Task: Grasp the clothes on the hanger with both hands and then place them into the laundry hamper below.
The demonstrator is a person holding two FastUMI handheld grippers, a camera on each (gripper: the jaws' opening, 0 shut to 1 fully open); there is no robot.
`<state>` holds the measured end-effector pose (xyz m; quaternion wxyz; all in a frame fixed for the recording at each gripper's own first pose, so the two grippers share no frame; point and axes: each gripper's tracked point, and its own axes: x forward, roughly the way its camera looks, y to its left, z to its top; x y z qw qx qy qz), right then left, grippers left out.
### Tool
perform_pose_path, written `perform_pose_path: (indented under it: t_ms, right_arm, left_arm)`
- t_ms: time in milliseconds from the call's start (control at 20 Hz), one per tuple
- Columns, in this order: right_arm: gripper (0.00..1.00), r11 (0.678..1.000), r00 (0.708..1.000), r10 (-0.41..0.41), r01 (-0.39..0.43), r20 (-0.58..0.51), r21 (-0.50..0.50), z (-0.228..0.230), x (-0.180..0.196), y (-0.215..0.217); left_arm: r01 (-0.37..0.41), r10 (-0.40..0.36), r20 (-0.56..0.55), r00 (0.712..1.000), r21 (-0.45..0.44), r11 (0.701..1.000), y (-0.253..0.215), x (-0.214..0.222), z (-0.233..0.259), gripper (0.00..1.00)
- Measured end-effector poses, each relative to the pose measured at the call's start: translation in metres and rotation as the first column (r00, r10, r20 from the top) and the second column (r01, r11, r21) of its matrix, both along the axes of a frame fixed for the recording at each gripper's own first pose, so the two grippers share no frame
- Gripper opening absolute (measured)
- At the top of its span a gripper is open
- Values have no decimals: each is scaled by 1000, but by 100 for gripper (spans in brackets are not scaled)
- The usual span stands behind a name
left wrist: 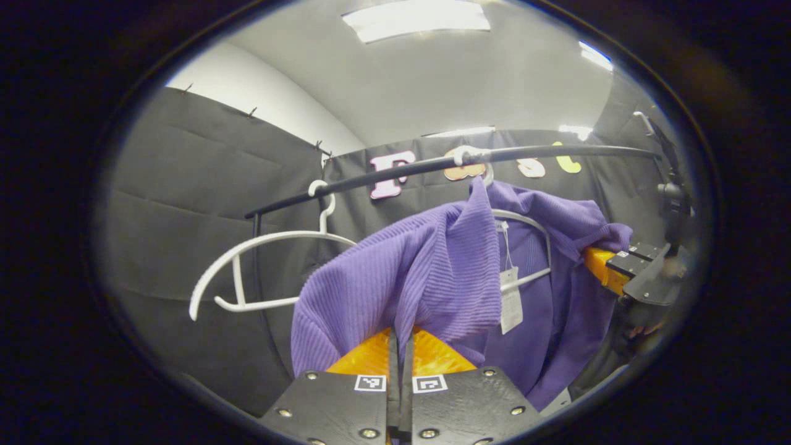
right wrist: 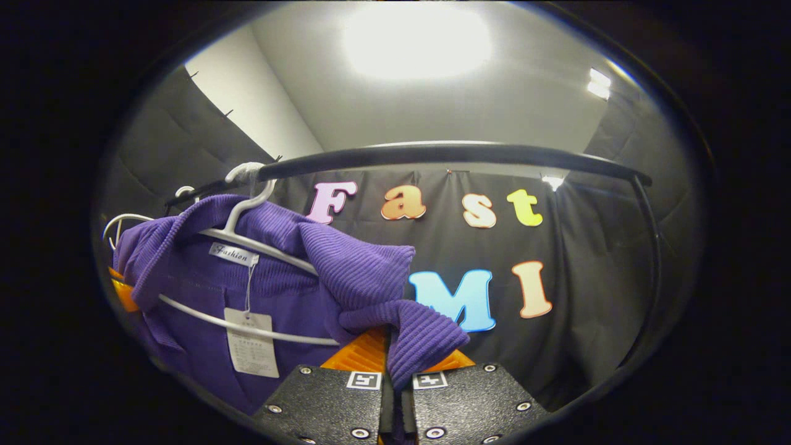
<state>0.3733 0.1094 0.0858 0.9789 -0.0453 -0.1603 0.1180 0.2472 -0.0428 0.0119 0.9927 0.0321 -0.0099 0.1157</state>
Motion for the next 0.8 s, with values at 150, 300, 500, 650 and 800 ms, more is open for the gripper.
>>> perform_pose_path:
  t_ms: [150, 300, 500, 650, 800]
  right_arm:
    - [2, 1000, 999, -25, 25, 41, -13, 16, 2, -8]
    - [2, 999, 997, -53, 54, 60, -3, 23, 1, -21]
    - [4, 994, 987, -100, 103, 126, -20, 41, 8, -36]
    - [4, 990, 971, -108, 125, 214, -71, 57, 4, -36]
    - [2, 981, 949, -109, 150, 295, -120, 73, 2, -30]
  left_arm:
    - [-14, 14, 11, 1000, 45, 999, 13, -12, 11, 5]
    - [-36, 33, 35, 999, 86, 996, 26, -22, 25, 5]
    - [-81, 69, 77, 995, 159, 984, 46, -26, 42, 5]
    - [-114, 90, 110, 990, 240, 964, 62, -29, 62, 5]
    - [-158, 110, 158, 981, 338, 928, 78, -32, 88, 5]
